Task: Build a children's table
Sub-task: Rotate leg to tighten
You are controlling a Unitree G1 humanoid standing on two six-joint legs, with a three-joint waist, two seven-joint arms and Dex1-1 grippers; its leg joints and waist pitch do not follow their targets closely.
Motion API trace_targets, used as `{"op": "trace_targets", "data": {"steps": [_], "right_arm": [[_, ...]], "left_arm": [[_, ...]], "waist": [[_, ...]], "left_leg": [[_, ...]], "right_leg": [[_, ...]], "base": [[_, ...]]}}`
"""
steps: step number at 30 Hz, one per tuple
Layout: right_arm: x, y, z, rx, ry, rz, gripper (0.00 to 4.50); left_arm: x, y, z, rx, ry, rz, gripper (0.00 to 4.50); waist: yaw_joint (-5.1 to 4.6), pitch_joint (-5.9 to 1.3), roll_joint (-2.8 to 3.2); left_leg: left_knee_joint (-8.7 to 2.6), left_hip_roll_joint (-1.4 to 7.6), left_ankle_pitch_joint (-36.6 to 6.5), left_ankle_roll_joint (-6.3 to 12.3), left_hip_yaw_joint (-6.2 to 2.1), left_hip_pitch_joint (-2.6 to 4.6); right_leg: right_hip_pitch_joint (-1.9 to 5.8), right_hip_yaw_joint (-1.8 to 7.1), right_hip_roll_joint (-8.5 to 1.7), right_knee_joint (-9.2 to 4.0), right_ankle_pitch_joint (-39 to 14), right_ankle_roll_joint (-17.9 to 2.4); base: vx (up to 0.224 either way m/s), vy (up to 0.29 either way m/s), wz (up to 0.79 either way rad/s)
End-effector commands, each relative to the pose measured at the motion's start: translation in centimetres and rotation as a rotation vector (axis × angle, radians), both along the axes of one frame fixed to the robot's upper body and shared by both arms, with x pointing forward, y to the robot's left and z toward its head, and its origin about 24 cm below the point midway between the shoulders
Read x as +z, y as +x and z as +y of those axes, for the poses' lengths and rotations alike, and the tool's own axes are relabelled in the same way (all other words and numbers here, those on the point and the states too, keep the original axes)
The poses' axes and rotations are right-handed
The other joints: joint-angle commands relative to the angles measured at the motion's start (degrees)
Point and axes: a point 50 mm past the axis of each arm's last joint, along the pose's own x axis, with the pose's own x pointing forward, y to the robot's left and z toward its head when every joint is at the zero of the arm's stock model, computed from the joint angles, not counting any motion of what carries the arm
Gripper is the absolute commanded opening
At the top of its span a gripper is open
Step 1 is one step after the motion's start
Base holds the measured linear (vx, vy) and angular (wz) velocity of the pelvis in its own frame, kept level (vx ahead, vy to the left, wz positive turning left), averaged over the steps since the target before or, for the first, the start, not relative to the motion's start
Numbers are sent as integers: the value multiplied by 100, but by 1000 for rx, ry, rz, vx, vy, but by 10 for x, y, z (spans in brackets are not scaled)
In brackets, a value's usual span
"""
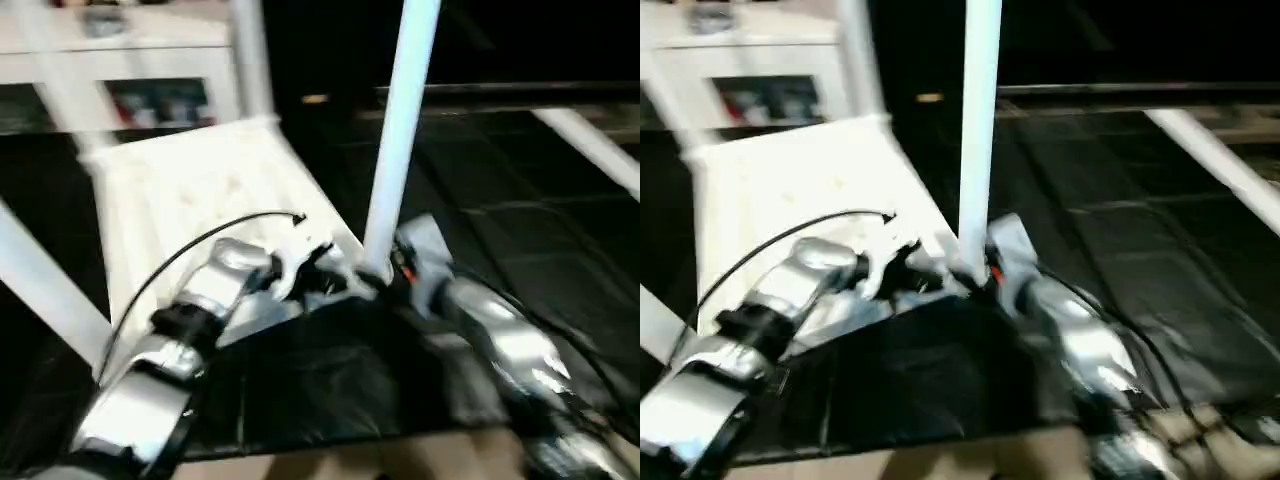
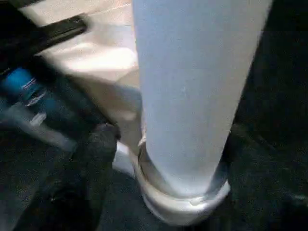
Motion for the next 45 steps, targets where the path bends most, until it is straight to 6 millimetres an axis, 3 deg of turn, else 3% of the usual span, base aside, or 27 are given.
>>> {"op": "trace_targets", "data": {"steps": [1, 2, 3, 4, 7, 10, 11, 13, 16, 18, 23, 25, 27, 28, 30, 32, 36, 38, 40, 41, 42, 43, 45], "right_arm": [[0, -13, -3, 105, 33, 43, 390], [3, -22, -26, 136, 28, 64, 396], [4, -23, -27, 138, 28, 64, 402], [8, -29, -41, 152, 22, 68, 415], [15, -35, -58, 158, 29, 70, 415], [22, -39, -70, 139, 51, 65, 415], [23, -40, -73, 129, 53, 62, 415], [24, -40, -77, 96, 51, 51, 415], [22, -38, -75, 50, 59, 30, 415], [20, -35, -72, 7, 64, 17, 415], [20, -35, -64, -23, 111, 23, 415], [22, -34, -61, -46, 137, 7, 435], [24, -34, -58, -49, 161, -14, 450], [25, -35, -57, -46, 172, -20, 450], [27, -36, -54, -48, 185, -30, 450], [28, -38, -52, -52, 193, -35, 450], [30, -43, -51, -52, 217, -49, 450], [30, -48, -50, -45, 226, -54, 450], [31, -55, -46, -14, 256, -38, 450], [31, -57, -46, -12, 258, -38, 450], [32, -59, -44, -7, 263, -38, 450], [32, -61, -43, -4, 266, -39, 450], [29, -61, -39, -68, 234, -61, 450]], "left_arm": [[11, -1, -6, -116, -14, -59, 0], [11, -3, 1, -163, -10, -67, 0], [11, -3, 2, -166, -10, -68, 0], [11, -4, 6, -200, 1, -71, 0], [10, -6, 11, -273, 35, -85, 0], [10, -8, 13, -329, 44, -91, 0], [10, -9, 14, -346, 45, -92, 0], [11, -9, 15, -366, 45, -95, 0], [11, -8, 17, -372, 48, -113, 0], [11, -5, 18, -351, 58, -161, 0], [15, -4, 19, -328, -1, -202, 0], [21, -7, 21, -330, -52, -204, 0], [27, -9, 24, -317, -99, -212, 53], [31, -10, 27, -301, -122, -228, 53], [37, -12, 34, -251, -155, -243, 64], [42, -16, 42, -169, -202, -257, 89], [46, -30, 53, 1, -301, -236, 112], [45, -43, 55, 63, -347, -221, 132], [45, -58, 55, 146, -424, -207, 143], [45, -60, 55, 168, -439, -208, 149], [46, -64, 55, 207, -464, -210, 170], [46, -68, 56, 245, -487, -211, 170], [42, -75, 59, 413, -524, -225, 179]], "waist": [[66, -445, -98], [89, -428, -59], [108, -431, -65], [149, -436, -75], [197, -405, -114], [233, -390, -99], [237, -393, -78], [240, -399, -105], [243, -405, -136], [244, -410, -116], [239, -415, -137], [239, -406, -174], [248, -439, -164], [239, -427, -153], [252, -429, -87], [211, -414, -120], [172, -382, -137], [168, -369, -99], [165, -343, -100], [159, -359, -82], [159, -334, -102], [151, -310, -121], [153, -302, -148]], "left_leg": [[-255, -104, -538, 749, 194, -78], [-254, -106, -609, 722, 194, -66], [-253, -104, -688, 746, 207, -44], [-257, -87, -769, 718, 212, -41], [-282, -90, -1049, 570, 229, -51], [-288, -87, -1157, 530, 240, -22], [-290, -95, -1133, 489, 236, -30], [-293, -96, -1077, 440, 233, -35], [-292, -91, -986, 430, 229, -49], [-288, -104, -962, 424, 224, -56], [-297, -97, -925, 382, 218, -65], [-303, -93, -909, 382, 219, -75], [-299, -67, -817, 350, 204, -70], [-293, -74, -702, 387, 209, -89], [-290, -45, -758, 389, 212, -45], [-302, -48, -801, 357, 209, -77], [-313, -58, -1024, 319, 230, -75], [-323, -58, -1235, 286, 235, -44], [-339, -69, -1356, 264, 235, -47], [-336, -35, -1412, 211, 222, -43], [-350, -23, -1505, 214, 223, -58], [-341, -70, -1711, 248, 238, -28], [-351, -64, -1743, 218, 220, -62]], "right_leg": [[427, 239, -86, -206, -723, -1488], [408, 238, -82, -213, -794, -1483], [410, 245, -72, -242, -846, -1448], [407, 261, -81, -216, -896, -1448], [390, 267, -84, -273, -1518, -1220], [358, 274, -95, -331, -1928, -1057], [358, 270, -97, -333, -2031, -1010], [354, 269, -90, -330, -1987, -988], [359, 274, -91, -301, -1848, -1033], [358, 269, -95, -302, -1865, -1007], [371, 274, -100, -286, -1830, -963], [372, 275, -108, -279, -1847, -961], [383, 287, -135, -221, -1676, -998], [364, 288, -115, -207, -1471, -1067], [331, 293, -117, -196, -1271, -1232], [372, 287, -99, -148, -1055, -1280], [362, 288, -102, -208, -1627, -1117], [317, 287, -84, -266, -2049, -966], [294, 283, -56, -308, -2225, -861], [313, 294, -75, -256, -2143, -896], [311, 291, -72, -284, -2245, -865], [258, 269, -43, -367, -2660, -732], [266, 262, -52, -387, -2848, -587]], "base": [[0, 0, 0], [0, 0, 0], [0, 0, 0], [0, 0, 0], [0, 0, 0], [0, 0, 0], [0, 0, 0], [0, 0, 0], [0, 0, 0], [0, 0, 0], [0, 0, 0], [0, 0, 0], [0, 0, 0], [0, 0, 0], [0, 0, 0], [0, 0, 0], [0, 0, 0], [0, 0, 0], [0, 0, 0], [0, 0, 0], [0, 0, 0], [0, 0, 0], [0, 0, 0]]}}
